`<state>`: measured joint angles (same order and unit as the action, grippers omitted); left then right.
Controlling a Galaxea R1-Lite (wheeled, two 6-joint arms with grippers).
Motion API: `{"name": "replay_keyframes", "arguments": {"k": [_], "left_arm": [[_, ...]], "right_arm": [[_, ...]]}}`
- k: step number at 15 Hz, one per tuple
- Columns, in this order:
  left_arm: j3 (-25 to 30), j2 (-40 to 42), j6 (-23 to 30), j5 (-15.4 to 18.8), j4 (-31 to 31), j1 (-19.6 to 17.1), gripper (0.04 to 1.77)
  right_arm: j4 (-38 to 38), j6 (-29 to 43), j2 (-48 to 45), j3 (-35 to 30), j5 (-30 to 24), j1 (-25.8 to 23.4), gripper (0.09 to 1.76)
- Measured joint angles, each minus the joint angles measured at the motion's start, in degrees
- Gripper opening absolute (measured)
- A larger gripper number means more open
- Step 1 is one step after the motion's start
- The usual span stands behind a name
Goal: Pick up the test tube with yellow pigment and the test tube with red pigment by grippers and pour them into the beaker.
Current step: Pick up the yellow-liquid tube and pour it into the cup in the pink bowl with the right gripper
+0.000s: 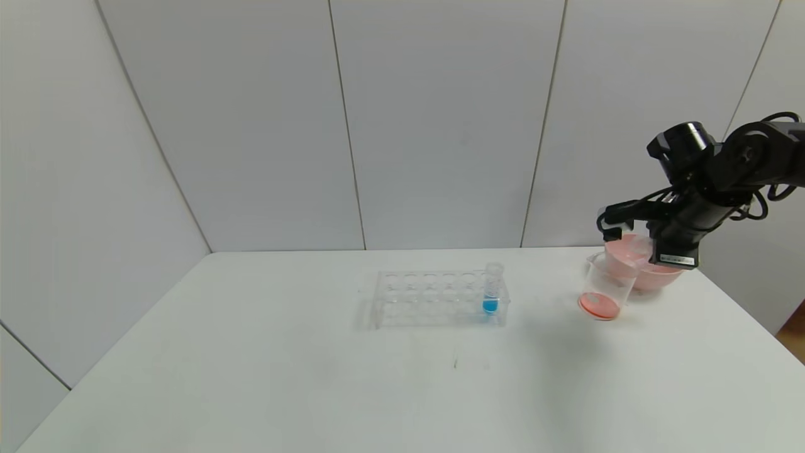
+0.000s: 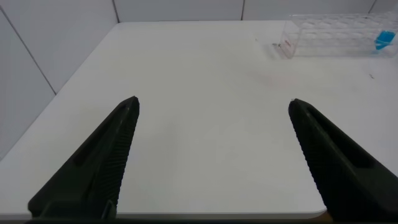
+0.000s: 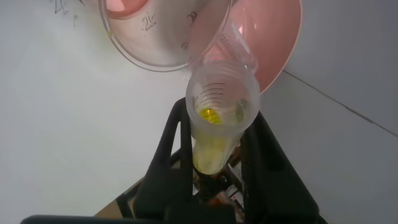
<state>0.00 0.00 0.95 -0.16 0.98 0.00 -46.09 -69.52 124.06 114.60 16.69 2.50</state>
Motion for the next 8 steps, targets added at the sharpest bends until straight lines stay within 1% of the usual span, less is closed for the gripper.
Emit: {"name": "replay_keyframes", "arguments": {"k": [5, 8], "left_arm": [[0.0, 0.0, 0.0, 0.0, 0.0, 0.0, 1.72], [0.0, 0.0, 0.0, 0.0, 0.0, 0.0, 1.72]], "right_arm": [[1.0, -0.6, 0.4, 0.0, 4.6, 0.9, 0.5], [1.9, -1.1, 0.9, 0.0, 5.8, 1.7, 0.5]]}}
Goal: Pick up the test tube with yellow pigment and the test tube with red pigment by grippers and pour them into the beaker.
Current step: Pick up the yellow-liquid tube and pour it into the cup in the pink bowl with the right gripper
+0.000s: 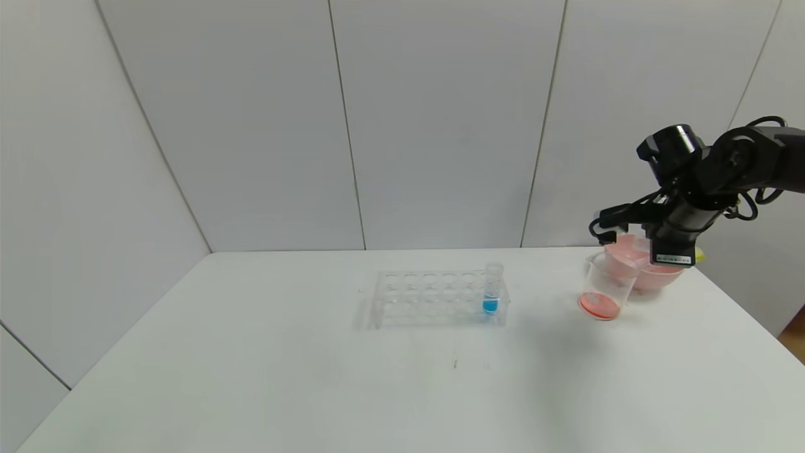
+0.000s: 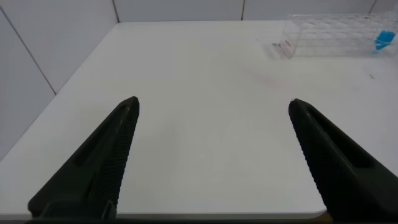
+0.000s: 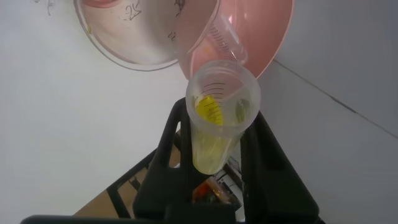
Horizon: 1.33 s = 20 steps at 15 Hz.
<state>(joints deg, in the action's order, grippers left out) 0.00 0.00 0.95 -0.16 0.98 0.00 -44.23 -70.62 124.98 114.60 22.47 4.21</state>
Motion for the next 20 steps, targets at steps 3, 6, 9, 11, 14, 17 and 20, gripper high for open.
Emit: {"name": "replay_keyframes", "arguments": {"k": [3, 6, 9, 11, 14, 17, 20], "left_arm": [[0.0, 0.0, 0.0, 0.0, 0.0, 0.0, 1.72], [0.0, 0.0, 0.0, 0.0, 0.0, 0.0, 1.72], [0.0, 0.0, 0.0, 0.0, 0.0, 0.0, 1.72], [0.0, 0.0, 0.0, 0.0, 0.0, 0.0, 1.72], [0.0, 0.0, 0.0, 0.0, 0.0, 0.0, 1.72], [0.0, 0.0, 0.0, 0.0, 0.0, 0.0, 1.72], [0.0, 0.0, 0.0, 0.0, 0.0, 0.0, 1.72]], "right_arm": [[0.5, -0.4, 0.5, 0.0, 2.8, 0.7, 0.5], [0.6, -1.3, 0.9, 0.0, 5.8, 0.9, 0.5], [1.0, -3.1, 1.2, 0.0, 8.8, 1.2, 0.5], [1.8, -4.0, 1.3, 0.0, 9.7, 1.2, 0.5], [2.7, -5.0, 1.5, 0.0, 11.2, 1.3, 0.5], [3.5, -6.7, 1.7, 0.0, 13.6, 1.6, 0.5], [5.6, -9.1, 1.6, 0.0, 14.8, 2.0, 0.5]]}}
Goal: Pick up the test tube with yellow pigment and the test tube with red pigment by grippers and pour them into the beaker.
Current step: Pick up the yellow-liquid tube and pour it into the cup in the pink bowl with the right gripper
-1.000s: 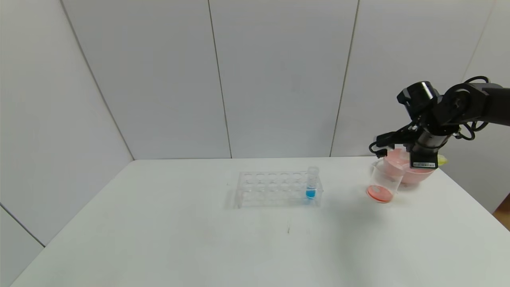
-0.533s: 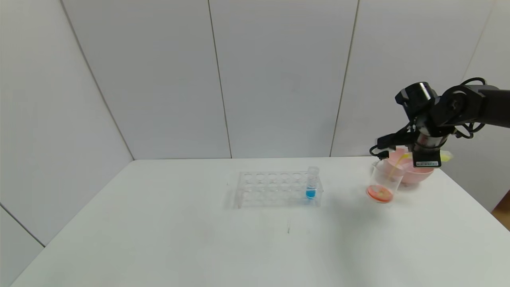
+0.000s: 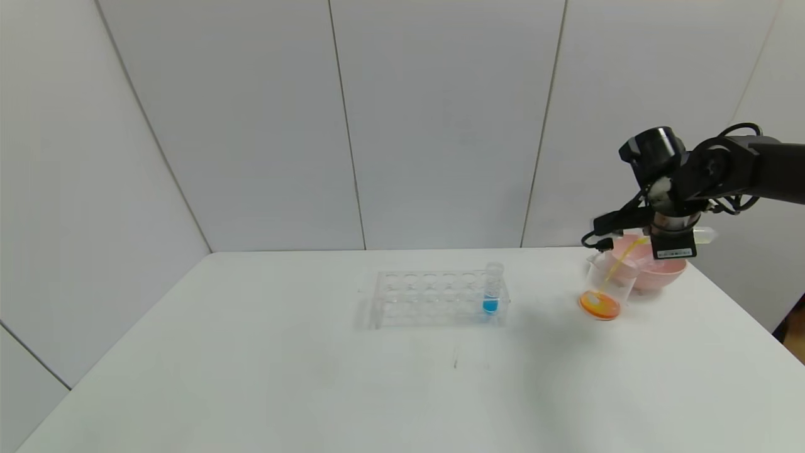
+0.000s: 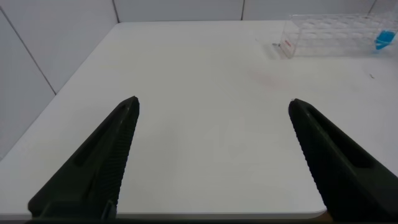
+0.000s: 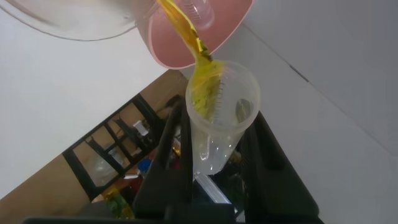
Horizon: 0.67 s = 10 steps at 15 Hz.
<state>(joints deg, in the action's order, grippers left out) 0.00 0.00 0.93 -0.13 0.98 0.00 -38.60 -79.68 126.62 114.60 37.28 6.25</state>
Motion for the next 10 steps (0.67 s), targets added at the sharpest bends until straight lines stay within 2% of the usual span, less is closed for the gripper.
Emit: {"name": "replay_keyframes", "arguments": {"k": [10], "left_arm": [[0.0, 0.0, 0.0, 0.0, 0.0, 0.0, 1.72]], "right_arm": [[4.8, -10.8, -0.9, 0.0, 7.8, 1.3, 0.5]]}}
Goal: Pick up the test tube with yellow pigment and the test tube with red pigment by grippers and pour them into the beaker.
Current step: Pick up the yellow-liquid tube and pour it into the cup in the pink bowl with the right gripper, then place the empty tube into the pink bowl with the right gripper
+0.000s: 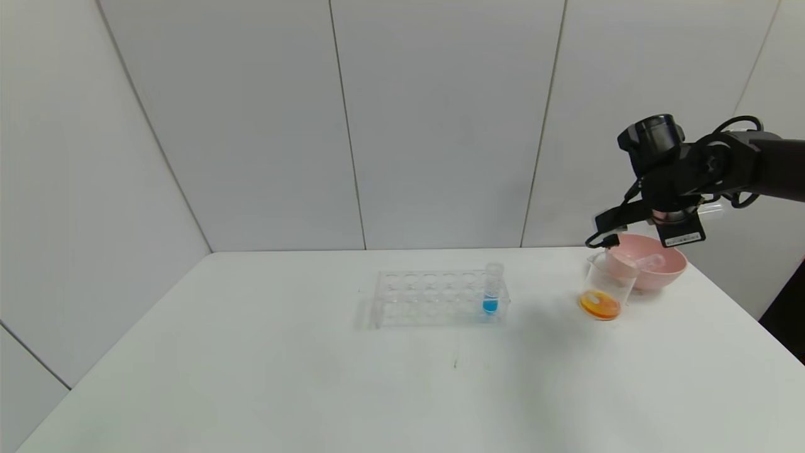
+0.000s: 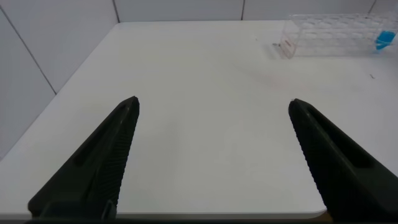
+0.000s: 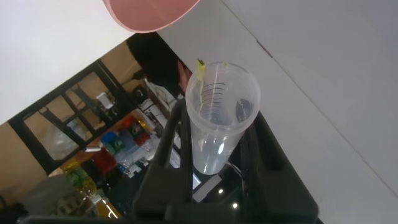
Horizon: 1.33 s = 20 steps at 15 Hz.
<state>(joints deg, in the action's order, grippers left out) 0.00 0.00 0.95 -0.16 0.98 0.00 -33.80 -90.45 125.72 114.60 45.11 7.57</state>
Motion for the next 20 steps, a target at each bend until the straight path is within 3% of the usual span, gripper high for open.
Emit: {"name": "replay_keyframes", "arguments": {"k": [16, 18, 20], "left_arm": [[0.0, 0.0, 0.0, 0.0, 0.0, 0.0, 1.72], [0.0, 0.0, 0.0, 0.0, 0.0, 0.0, 1.72], [0.0, 0.0, 0.0, 0.0, 0.0, 0.0, 1.72]], "right_arm": [[-1.3, -0.4, -1.5, 0.0, 0.4, 2.0, 0.5], [-1.2, 0.3, -2.4, -0.3, -1.7, 1.5, 0.5], [-1.3, 2.7, -3.7, -1.5, -10.3, 0.1, 0.5]]}}
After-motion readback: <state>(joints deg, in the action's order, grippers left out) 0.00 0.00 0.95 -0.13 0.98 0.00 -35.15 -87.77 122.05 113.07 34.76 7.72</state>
